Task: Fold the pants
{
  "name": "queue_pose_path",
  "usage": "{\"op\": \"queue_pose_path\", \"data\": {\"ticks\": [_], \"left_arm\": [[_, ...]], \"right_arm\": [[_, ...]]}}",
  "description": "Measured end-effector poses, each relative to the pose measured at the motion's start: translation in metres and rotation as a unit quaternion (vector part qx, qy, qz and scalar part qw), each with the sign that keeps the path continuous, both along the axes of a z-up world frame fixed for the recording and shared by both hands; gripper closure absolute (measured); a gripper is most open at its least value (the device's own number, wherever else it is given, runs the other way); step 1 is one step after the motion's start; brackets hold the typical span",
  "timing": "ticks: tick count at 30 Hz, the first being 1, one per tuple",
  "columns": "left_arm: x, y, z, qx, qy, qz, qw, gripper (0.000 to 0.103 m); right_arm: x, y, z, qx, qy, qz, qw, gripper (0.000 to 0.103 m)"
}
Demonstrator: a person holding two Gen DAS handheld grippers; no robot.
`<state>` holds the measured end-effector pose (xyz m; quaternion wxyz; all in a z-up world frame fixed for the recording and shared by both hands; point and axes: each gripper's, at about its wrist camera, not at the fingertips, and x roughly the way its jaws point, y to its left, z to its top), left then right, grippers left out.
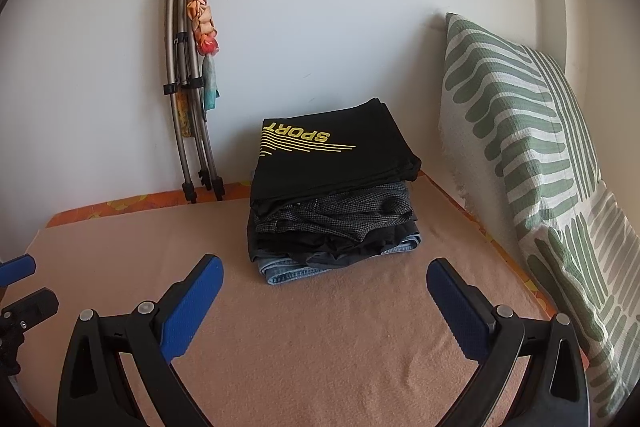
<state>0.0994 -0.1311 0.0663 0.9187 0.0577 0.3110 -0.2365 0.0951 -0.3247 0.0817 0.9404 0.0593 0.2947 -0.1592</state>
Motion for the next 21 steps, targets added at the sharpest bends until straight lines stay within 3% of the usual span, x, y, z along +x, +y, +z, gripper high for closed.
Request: {"op": "queue_pose_path", "data": {"ticks": [21], "left_arm": [[-0.0007, -0.0032, -0.0018, 0.0, 0.006, -0.006, 1.0, 0.023]], "right_arm": [[0.0006, -0.0034, -0.0019, 0.006, 0.002, 0.006, 1.0, 0.0]]}}
